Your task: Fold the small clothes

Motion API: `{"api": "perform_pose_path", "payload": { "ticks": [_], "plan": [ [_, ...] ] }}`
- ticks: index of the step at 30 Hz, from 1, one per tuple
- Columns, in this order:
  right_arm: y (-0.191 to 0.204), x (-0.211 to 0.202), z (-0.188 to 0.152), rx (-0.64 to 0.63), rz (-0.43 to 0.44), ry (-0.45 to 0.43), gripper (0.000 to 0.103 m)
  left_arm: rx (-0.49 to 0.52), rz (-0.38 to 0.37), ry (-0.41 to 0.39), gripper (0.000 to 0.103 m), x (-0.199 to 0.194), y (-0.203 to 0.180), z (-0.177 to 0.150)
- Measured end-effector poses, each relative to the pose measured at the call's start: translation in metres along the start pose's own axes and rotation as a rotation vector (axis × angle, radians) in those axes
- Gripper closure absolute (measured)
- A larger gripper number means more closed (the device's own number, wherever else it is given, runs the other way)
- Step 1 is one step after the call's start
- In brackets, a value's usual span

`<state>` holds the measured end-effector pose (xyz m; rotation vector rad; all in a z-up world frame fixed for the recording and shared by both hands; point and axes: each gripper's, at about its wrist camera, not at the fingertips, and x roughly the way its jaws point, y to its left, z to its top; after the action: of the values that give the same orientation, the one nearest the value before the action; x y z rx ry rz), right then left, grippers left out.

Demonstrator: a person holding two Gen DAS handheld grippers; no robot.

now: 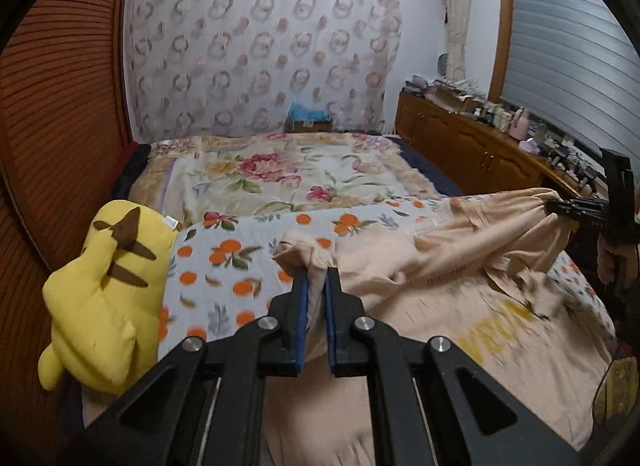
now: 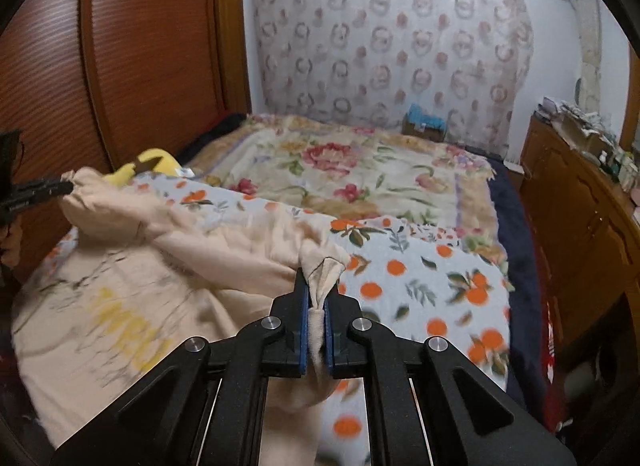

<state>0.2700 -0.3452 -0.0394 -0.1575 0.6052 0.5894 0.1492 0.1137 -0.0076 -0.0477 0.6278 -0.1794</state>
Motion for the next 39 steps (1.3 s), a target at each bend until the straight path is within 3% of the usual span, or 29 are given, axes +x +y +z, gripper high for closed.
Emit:
{"api": "perform_pose_path", "payload": {
  "ticks": [5,11,19,23,28,31,32,34,36,38,39],
  "plan": [
    [0.013,-0.059,-0.039,0.025,0.015,-0.022,0.1,-0.024,0.008,-0.008,0.098,-0.05,-0.005,-0.045],
    [0.035,-0.108,-0.096,0.061,0.056,0.012,0.1,-0.055,0.001,-0.013,0.098,-0.102,-0.015,-0.092],
    [0.043,-0.162,-0.113,0.057,0.058,0.025,0.1,-0.072,0.054,-0.016,0.098,-0.152,-0.024,-0.114],
    [0.051,-0.17,-0.126,0.056,0.07,0.054,0.1,-0.081,0.063,0.025,0.098,-0.153,-0.02,-0.122],
    [0.051,-0.149,-0.151,0.079,0.069,0.135,0.098,-0.079,0.05,0.096,0.096,-0.14,-0.012,-0.138],
    [0.049,-0.143,-0.157,0.08,0.063,0.164,0.098,-0.083,0.045,0.098,0.09,-0.145,-0.008,-0.14],
    [0.05,-0.143,-0.158,0.071,0.058,0.168,0.097,-0.082,0.062,0.091,0.082,-0.148,-0.006,-0.139],
    [0.051,-0.144,-0.156,0.06,0.048,0.17,0.093,-0.083,0.087,0.071,0.067,-0.153,-0.002,-0.136],
    [0.052,-0.147,-0.151,0.048,0.048,0.162,0.089,-0.086,0.104,0.059,0.064,-0.153,0.002,-0.132],
    [0.052,-0.151,-0.145,0.035,0.045,0.146,0.076,-0.086,0.12,0.065,0.062,-0.147,0.006,-0.127],
    [0.052,-0.151,-0.142,0.029,0.039,0.137,0.063,-0.085,0.116,0.069,0.062,-0.143,0.008,-0.125]
  ]
}}
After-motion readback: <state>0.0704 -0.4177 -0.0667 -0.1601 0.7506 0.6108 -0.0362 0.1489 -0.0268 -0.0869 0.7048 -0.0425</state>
